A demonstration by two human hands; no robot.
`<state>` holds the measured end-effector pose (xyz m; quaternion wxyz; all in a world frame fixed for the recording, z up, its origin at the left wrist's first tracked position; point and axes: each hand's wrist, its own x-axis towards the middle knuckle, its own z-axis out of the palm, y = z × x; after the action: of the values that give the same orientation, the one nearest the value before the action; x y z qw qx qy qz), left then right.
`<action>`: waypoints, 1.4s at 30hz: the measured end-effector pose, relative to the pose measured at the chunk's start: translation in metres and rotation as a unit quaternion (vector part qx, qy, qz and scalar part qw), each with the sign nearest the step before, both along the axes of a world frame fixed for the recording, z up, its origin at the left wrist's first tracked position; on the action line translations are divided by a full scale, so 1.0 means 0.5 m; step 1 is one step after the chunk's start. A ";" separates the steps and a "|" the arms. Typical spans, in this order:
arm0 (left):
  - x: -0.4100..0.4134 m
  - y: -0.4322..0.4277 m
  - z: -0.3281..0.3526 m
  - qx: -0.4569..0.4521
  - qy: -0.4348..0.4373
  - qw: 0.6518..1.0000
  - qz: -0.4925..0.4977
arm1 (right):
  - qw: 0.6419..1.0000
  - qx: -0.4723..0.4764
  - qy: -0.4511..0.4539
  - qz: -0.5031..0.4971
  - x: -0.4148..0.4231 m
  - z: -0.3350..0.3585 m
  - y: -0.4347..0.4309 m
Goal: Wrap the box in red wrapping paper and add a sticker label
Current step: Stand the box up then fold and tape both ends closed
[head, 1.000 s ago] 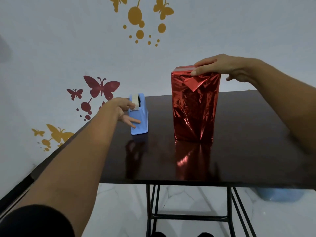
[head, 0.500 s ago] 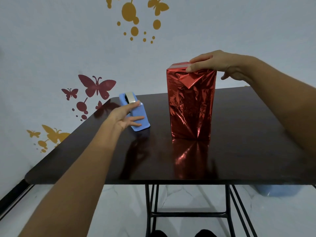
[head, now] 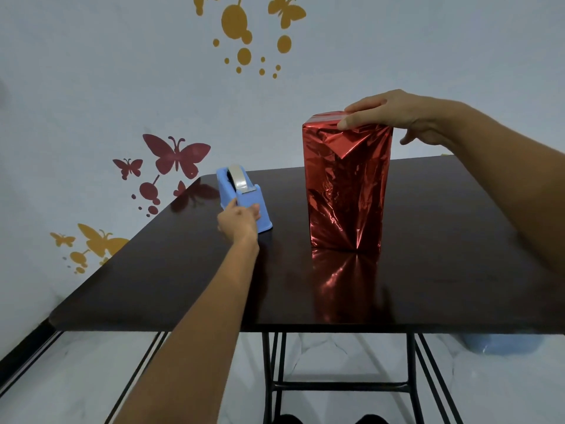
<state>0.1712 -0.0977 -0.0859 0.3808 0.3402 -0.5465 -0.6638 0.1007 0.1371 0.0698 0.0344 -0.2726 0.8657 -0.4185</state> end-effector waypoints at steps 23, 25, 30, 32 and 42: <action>0.053 0.203 0.350 -0.254 0.128 0.901 -0.327 | 1.000 -0.009 -0.008 0.027 -0.015 -0.005 0.009; 0.045 0.199 0.349 -0.219 0.111 0.908 -0.340 | 1.000 -0.009 -0.011 0.025 -0.012 -0.007 0.011; 0.021 0.211 0.350 -0.332 0.025 0.898 -0.287 | 1.000 -0.002 -0.016 0.020 -0.016 -0.007 0.008; 0.010 0.220 0.350 -0.343 0.020 0.897 -0.278 | 1.000 -0.005 -0.019 0.018 -0.016 -0.005 0.008; -0.020 0.242 0.313 -0.471 -0.037 0.870 -0.142 | 0.999 -0.012 -0.011 0.036 -0.016 -0.007 0.008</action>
<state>0.1611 0.0234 0.0707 0.3774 0.0635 -0.8504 -0.3611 0.0925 0.1410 0.0663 0.0560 -0.2994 0.8497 -0.4304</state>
